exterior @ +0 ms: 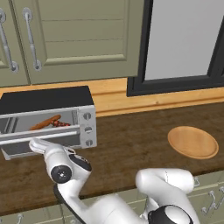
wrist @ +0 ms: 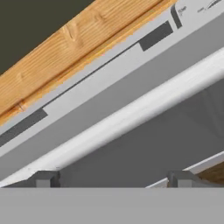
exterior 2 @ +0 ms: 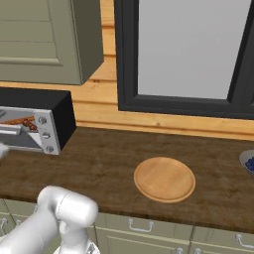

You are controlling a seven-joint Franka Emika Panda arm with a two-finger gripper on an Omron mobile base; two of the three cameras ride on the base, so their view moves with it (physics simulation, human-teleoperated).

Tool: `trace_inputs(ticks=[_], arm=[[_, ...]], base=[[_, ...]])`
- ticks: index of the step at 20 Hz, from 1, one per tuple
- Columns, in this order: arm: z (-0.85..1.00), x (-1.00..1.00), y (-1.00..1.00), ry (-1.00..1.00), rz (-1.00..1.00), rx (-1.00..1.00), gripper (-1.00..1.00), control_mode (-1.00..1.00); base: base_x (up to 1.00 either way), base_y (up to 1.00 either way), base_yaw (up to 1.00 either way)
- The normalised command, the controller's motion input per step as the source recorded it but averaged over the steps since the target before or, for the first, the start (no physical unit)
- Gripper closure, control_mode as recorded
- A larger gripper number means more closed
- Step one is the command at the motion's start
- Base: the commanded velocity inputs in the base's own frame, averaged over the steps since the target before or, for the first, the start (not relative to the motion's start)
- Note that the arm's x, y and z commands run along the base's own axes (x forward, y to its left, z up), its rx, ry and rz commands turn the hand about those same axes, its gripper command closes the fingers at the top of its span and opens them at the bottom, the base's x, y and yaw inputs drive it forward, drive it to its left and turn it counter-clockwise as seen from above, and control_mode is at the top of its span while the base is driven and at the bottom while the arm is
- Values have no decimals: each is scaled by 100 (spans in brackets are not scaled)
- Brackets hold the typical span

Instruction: Pick up the kebab skewer and baguette bread, and place them inside the toaster oven. Close the toaster oven door and start by setting the timer.

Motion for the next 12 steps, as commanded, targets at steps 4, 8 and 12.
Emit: trace_inputs(ticks=[4,8,12], arm=[[45,20,-7,6,-11,2,-100,-100],[26,41,-21,5,-2,1,-100,-100],[0,46,-30,1,0,0,-100,-100]], base=[[0,0,0],[0,0,0],[0,0,0]])
